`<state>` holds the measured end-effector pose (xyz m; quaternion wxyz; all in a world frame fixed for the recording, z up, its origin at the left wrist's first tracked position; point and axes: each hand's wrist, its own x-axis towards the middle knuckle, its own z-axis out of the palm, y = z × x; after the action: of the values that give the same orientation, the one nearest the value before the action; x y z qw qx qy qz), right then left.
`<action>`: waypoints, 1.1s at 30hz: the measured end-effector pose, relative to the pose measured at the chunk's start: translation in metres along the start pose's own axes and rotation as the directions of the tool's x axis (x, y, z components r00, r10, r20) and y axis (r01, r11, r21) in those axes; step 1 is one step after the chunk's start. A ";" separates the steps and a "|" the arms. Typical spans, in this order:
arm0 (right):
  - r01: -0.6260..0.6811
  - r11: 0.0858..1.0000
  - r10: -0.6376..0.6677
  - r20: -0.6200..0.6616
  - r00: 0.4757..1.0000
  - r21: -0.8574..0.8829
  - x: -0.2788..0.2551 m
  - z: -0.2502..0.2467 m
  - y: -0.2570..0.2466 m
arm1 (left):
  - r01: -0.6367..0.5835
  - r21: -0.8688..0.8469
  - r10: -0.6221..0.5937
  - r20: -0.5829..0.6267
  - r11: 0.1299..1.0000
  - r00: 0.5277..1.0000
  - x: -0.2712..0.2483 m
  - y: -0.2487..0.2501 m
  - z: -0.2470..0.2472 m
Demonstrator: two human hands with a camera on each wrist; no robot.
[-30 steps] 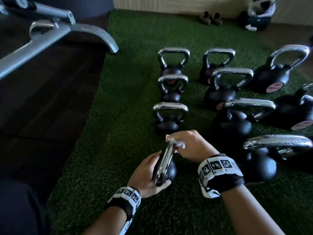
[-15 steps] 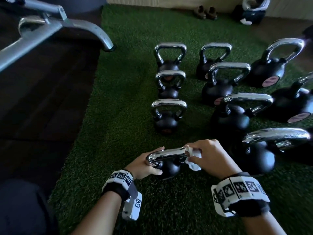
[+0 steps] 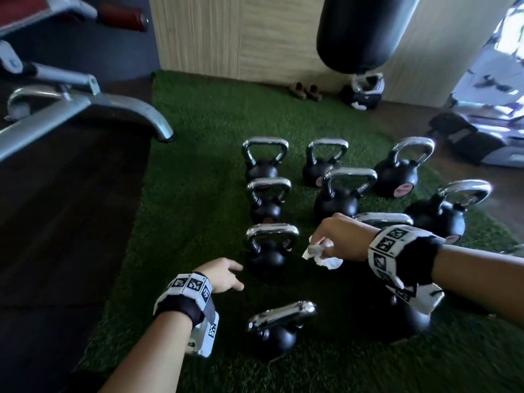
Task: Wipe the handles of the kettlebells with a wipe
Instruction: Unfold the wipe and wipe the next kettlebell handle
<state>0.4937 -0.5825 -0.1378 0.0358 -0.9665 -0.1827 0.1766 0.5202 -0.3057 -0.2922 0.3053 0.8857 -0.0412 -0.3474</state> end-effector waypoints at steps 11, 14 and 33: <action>-0.001 0.928 0.166 -0.412 0.896 0.373 0.023 0.032 0.013 | 0.112 -0.023 -0.113 -0.041 0.993 0.993 0.046 0.009 -0.005; 0.041 0.903 0.203 -0.508 0.837 0.427 0.034 0.050 0.023 | 0.127 -0.094 -0.126 0.012 0.987 0.992 0.063 0.001 0.004; 0.359 0.890 0.004 -0.792 0.610 0.281 0.119 0.102 0.008 | 0.038 -0.275 -0.112 -0.257 0.961 0.960 0.078 0.030 0.028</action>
<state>0.5639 -0.5464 -0.2728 0.3320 -0.8925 -0.2050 -0.2262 0.5652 -0.3670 -0.3369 0.4112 0.8764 0.0818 -0.2370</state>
